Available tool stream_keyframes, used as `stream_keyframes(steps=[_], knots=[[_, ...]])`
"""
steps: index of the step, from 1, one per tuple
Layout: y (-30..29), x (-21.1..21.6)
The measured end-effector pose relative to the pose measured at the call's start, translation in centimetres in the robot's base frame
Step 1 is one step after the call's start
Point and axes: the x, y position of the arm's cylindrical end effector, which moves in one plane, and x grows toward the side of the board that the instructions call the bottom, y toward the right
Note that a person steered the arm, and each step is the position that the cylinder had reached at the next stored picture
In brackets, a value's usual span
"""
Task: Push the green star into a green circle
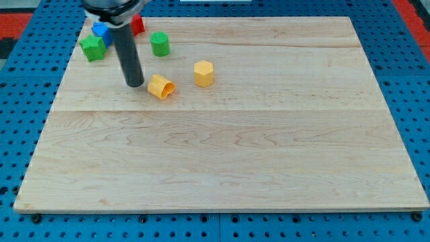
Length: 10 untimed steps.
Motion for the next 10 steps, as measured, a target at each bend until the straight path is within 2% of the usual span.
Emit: stream_keyframes(steps=[2, 3, 4, 5, 6, 7, 8, 9, 10], knots=[[8.4, -0.3], [-4.2, -0.8], [-14.8, -4.3], [-15.0, -5.2], [-14.6, -9.1], [-12.4, -10.0], [-5.5, -9.7], [-2.1, -9.5], [-5.1, -7.5]])
